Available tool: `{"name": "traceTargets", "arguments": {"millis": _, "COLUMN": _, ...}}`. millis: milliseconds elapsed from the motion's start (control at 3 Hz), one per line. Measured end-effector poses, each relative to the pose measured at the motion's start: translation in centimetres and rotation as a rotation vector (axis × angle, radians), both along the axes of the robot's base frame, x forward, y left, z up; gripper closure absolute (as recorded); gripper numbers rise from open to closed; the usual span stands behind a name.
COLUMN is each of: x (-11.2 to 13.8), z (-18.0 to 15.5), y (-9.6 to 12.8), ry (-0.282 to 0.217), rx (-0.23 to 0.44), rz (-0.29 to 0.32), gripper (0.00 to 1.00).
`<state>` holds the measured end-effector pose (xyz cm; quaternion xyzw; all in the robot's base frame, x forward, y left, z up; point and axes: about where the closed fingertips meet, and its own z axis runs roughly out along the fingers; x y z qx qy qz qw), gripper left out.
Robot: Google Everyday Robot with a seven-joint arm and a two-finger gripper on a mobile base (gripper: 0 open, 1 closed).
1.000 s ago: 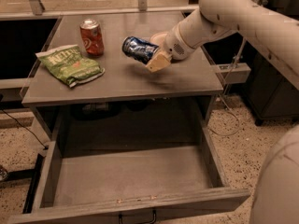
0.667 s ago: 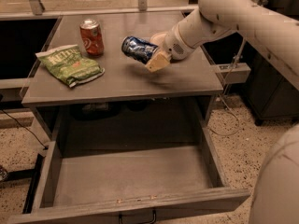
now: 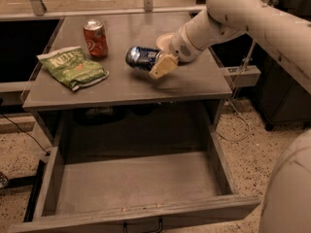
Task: Pick pepsi can from top drawer and place on counter
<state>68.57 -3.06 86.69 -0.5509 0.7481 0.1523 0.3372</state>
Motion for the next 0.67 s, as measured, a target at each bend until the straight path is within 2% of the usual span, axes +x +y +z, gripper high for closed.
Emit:
{"name": "traceTargets", "arguments": {"millis": 333, "x": 0.0, "z": 0.0, "y": 0.01, "ry": 0.0, "rx": 0.0, "rz": 0.0, "gripper": 0.0}}
{"name": "traceTargets", "arguments": {"millis": 667, "x": 0.0, "z": -0.01, "y": 0.01, "ry": 0.0, "rx": 0.0, "rz": 0.0, "gripper": 0.0}}
